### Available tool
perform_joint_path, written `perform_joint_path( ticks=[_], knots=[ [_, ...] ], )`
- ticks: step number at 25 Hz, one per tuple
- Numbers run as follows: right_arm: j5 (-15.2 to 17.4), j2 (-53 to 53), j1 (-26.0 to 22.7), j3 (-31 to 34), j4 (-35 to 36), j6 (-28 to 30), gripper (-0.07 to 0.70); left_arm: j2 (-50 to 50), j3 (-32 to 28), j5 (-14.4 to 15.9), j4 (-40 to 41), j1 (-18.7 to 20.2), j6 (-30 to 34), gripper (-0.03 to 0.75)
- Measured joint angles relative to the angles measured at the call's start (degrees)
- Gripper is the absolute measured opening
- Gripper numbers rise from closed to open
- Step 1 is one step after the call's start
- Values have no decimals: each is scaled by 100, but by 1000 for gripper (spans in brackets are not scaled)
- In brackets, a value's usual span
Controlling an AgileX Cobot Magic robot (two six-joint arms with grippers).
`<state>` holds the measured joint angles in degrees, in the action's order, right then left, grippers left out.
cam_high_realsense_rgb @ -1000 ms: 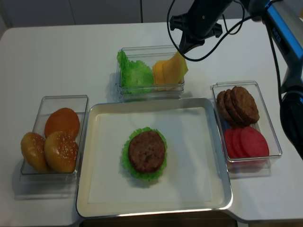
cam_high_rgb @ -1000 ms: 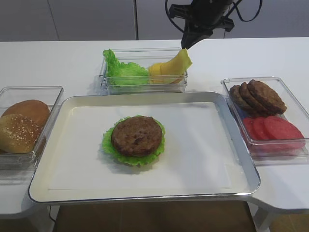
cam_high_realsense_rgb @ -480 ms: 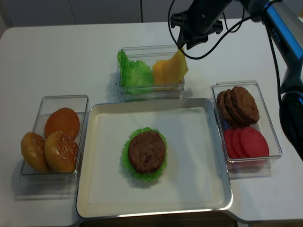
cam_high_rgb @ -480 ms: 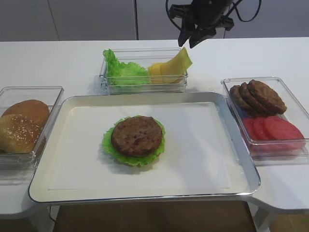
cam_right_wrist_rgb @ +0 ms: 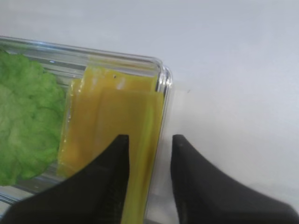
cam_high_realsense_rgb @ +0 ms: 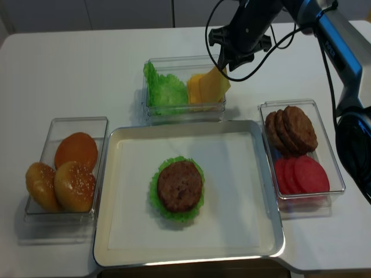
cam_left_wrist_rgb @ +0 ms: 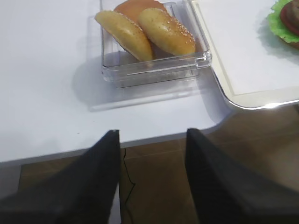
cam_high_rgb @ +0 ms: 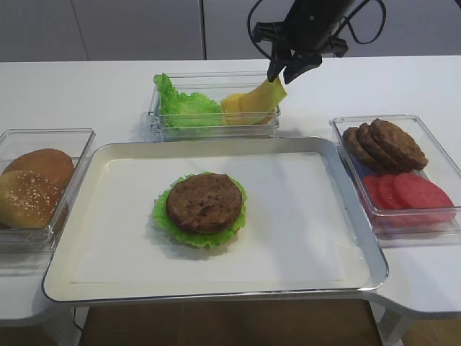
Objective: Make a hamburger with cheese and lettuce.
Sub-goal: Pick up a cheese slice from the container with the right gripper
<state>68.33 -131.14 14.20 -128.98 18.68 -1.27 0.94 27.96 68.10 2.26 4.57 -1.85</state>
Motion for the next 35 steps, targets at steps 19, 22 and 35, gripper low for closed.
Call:
perform_joint_path(
  ticks=[19,22,35],
  knots=[
    [174,-131,0,0,158,-10,251,0,0,0,0,0,0,342],
    [186,-144,0,0,206,-10,230,0,0,0,0,0,0,342],
    [220,-144,0,0,263,1,87,0,0,0,0,0,0,342]
  ],
)
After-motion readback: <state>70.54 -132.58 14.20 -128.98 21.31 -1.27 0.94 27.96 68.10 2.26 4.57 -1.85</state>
